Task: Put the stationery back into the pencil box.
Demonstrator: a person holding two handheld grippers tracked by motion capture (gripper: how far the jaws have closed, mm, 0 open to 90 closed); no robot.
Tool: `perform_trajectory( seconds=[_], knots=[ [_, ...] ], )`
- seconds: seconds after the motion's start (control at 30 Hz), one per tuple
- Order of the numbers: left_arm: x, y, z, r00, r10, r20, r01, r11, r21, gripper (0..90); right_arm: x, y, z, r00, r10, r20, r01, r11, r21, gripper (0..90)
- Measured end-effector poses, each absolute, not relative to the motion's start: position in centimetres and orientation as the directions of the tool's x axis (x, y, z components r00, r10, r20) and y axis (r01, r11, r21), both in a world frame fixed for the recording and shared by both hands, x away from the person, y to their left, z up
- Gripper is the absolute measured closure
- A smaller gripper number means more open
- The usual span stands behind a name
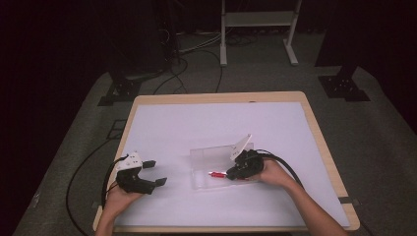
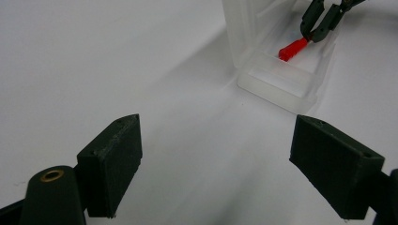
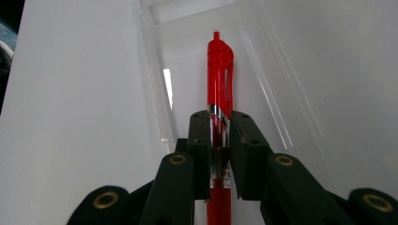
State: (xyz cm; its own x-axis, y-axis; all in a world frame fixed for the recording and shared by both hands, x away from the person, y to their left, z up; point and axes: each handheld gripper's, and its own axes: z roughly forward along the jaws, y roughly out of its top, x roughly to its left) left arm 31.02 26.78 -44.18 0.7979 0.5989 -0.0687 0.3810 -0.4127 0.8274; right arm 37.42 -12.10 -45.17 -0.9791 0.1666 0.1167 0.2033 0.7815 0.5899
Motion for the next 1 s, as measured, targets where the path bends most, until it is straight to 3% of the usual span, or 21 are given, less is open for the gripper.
perform_trajectory(
  seconds=[0.5, 0.63, 1.0],
  knots=[
    [31.1, 26.7, -44.1, 0.8, 0.596, -0.069, 0.379, -0.413, 0.828, 16.6, 37.0, -14.1, -43.7, -0.97, 0.217, 0.112, 0.237, 0.73, 0.641, 69.8],
    [31.1, 26.6, -44.1, 0.801, 0.595, -0.065, 0.375, -0.414, 0.83, 16.6, 36.7, -15.1, -43.0, -0.966, 0.236, 0.103, 0.245, 0.716, 0.654, 60.7],
    [31.1, 26.6, -44.1, 0.798, 0.598, -0.067, 0.378, -0.411, 0.829, 16.0, 36.4, -17.5, -42.1, -0.951, 0.297, 0.088, 0.275, 0.675, 0.685, 52.7]
  ],
)
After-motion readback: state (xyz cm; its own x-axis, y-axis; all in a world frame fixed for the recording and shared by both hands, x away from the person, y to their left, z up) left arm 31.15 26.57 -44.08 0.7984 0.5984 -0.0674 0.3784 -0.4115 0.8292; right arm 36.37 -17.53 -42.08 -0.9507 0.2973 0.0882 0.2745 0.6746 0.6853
